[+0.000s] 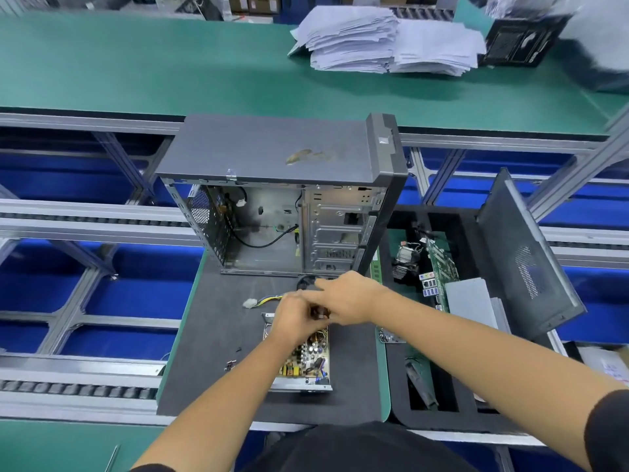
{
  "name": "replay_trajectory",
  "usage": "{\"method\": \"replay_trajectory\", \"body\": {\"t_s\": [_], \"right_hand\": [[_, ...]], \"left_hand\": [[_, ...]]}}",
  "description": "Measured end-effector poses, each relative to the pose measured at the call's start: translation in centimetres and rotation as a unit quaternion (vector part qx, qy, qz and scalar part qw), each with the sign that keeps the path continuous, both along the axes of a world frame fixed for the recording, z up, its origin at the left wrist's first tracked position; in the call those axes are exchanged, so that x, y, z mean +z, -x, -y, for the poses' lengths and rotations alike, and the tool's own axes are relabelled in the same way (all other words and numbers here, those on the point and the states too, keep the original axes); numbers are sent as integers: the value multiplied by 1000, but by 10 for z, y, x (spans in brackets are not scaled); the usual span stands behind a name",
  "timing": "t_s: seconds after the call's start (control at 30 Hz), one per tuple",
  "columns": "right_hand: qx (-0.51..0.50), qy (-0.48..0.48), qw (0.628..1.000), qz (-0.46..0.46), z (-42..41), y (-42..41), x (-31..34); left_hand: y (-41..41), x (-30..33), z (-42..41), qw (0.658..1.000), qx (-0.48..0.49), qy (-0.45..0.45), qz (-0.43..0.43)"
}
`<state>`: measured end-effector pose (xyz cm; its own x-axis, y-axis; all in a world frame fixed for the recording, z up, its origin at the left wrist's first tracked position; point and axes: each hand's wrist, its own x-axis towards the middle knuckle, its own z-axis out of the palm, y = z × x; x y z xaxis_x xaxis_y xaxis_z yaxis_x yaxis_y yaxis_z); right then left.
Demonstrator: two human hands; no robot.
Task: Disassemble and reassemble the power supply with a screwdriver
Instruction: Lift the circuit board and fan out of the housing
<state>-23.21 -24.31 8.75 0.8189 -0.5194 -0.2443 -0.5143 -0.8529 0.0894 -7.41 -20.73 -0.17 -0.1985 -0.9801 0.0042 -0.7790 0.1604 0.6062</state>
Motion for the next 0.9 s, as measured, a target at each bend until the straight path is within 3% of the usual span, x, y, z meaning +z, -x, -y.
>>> {"method": "replay_trajectory", "body": {"t_s": [0.1, 0.33, 0.53, 0.73, 0.8, 0.9], "right_hand": [[36, -15, 999, -13, 6, 0, 8], [-57, 26, 994, -94, 4, -7, 9], [67, -23, 997, -43, 9, 2, 11], [-23, -1, 995, -92, 9, -4, 11], [-23, 18, 994, -110, 7, -7, 10], [28, 10, 998, -64, 7, -6, 12]], "left_hand": [[0, -3, 0, 1000, 4, -6, 9], [-1, 0, -1, 999, -21, 6, 42], [-1, 2, -1, 1000, -20, 12, -21], [-4, 1, 1, 998, -31, 12, 61], [-1, 2, 1, 998, -31, 11, 58], [0, 4, 1, 999, -1, -10, 40]]}}
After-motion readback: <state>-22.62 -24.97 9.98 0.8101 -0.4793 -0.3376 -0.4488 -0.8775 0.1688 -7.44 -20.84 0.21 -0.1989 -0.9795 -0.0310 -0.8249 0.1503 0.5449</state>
